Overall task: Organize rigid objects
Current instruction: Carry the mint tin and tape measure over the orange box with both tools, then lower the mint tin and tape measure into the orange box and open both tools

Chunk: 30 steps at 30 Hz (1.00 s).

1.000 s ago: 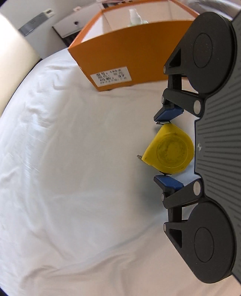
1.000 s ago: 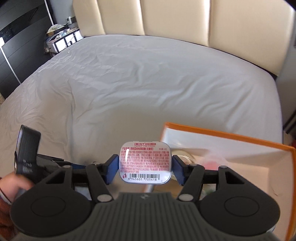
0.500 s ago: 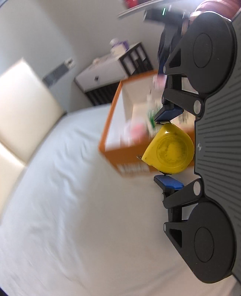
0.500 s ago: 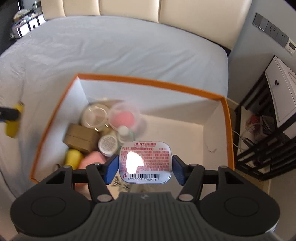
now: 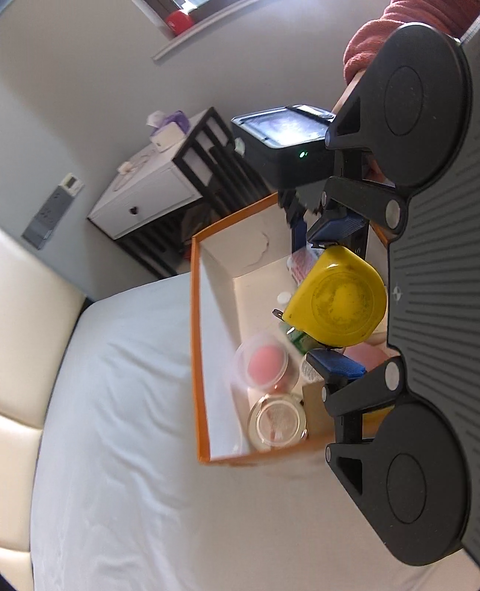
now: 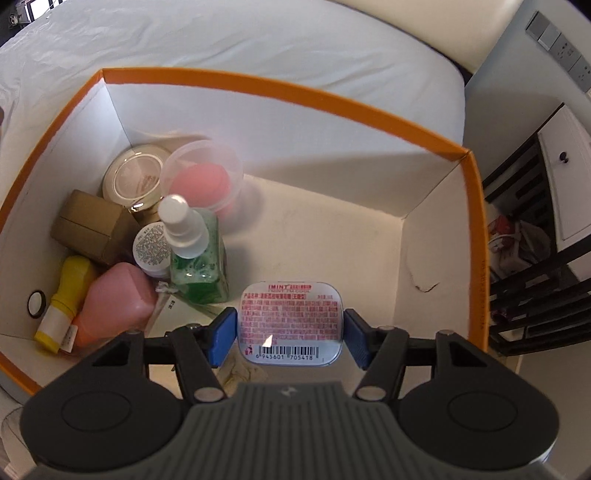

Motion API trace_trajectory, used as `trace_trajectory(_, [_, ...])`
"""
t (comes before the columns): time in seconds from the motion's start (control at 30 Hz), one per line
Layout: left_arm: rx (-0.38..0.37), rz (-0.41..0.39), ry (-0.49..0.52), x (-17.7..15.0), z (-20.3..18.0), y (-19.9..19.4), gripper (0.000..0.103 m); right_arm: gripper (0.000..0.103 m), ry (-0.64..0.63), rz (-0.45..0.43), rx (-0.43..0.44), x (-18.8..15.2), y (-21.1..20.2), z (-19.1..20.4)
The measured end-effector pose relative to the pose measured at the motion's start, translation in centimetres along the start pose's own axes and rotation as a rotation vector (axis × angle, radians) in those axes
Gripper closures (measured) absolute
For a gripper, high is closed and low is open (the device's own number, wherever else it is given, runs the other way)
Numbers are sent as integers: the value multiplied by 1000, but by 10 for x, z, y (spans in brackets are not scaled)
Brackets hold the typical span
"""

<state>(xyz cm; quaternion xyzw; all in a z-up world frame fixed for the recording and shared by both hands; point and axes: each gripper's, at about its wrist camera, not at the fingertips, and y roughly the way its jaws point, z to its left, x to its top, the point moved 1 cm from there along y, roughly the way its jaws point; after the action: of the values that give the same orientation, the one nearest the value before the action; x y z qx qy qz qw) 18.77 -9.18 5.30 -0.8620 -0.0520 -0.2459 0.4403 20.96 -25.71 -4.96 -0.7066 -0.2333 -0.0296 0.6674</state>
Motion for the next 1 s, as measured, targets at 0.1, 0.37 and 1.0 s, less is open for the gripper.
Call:
trace_trajectory(0.1, [-2,31,5,1,-4,13,31,41,21,26,27,-1,11,-5])
trace_trajectory(0.37, [6,92,16,3,-13,39,31,30,53,28,67,-5,19,-15])
trace_trajectory(1.0, [-14,166,30,-5,-54,95,31,36,447,-426,-65,-65,-83,-77])
